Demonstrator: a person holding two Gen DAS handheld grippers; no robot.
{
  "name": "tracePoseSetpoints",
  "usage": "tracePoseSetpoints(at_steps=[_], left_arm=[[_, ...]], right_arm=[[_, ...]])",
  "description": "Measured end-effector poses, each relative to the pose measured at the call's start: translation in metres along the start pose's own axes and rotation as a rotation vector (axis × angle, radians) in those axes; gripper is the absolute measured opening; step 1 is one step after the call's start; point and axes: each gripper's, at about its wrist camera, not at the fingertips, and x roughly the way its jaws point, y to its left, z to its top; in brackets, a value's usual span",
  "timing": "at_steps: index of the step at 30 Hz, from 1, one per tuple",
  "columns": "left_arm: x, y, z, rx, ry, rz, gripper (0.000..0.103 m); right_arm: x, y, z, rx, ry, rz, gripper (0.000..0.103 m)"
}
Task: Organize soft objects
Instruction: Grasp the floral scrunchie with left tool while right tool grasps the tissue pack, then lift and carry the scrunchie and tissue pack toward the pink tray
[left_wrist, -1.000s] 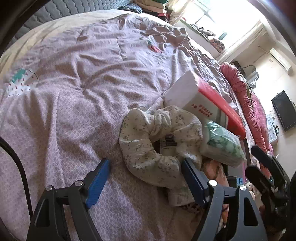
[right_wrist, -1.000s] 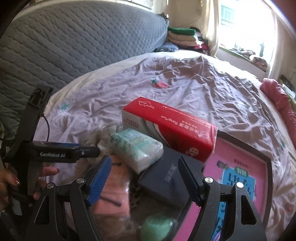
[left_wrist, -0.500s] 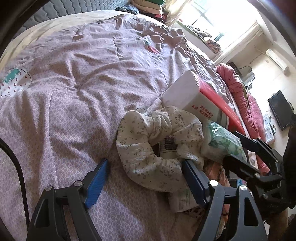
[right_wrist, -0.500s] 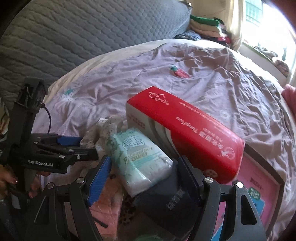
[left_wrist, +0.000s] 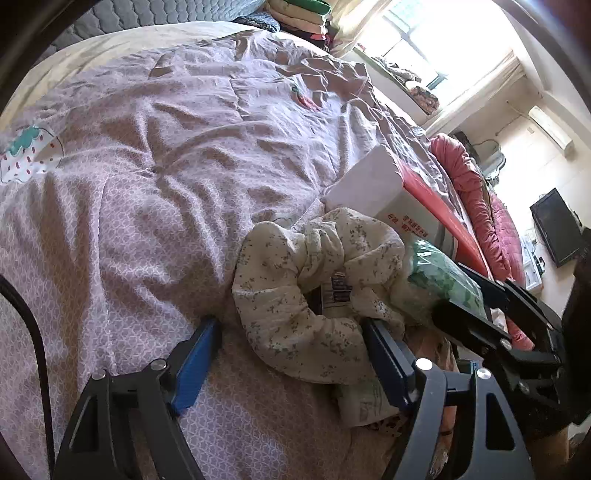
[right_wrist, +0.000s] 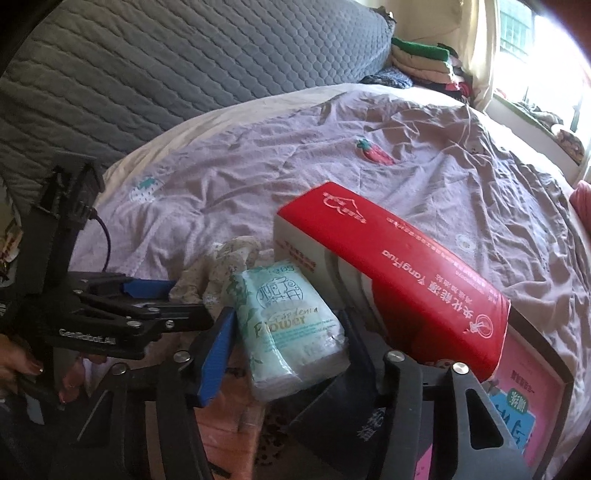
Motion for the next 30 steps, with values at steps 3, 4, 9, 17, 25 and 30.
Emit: tracePoseSetpoints(at_steps=[3,4,9,17,25,30], left_arm=[[-0.004,0.001,-0.001,0.000,-0.008,0.005,0.063],[-0.004,0.003,-0.001,-0.002,-0.008,0.001,0.052],[0.000,0.010,-0.001,-0.029,0.033,-0.043,0.016],[-0.018,0.003,-0.001,0.008,-0.033,-0.040,0.012],[-0.040,-0.004,0.000,0.036,-0.098,-0.060,0.012],[-0.056,-0.015,-0.003,0.080,-0.148,-0.054,0.012]], right_arm=[[-0.012,0.005,-0.001,0.049,-0.050,-0.003,0.055],[-0.015,0.005,-0.003,0.074,-0.068,0.000,0.055],[-0.025,0.005,-0.008,0.169,-0.112,-0.001,0.054],[-0.040,0.009,-0.020,0.258,-0.164,-0.022,0.053],[-0.056,0.012,-0.029,0.303,-0.209,-0.044,0.053],[-0.066,0.016,-0.034,0.320,-0.225,-0.052,0.053]])
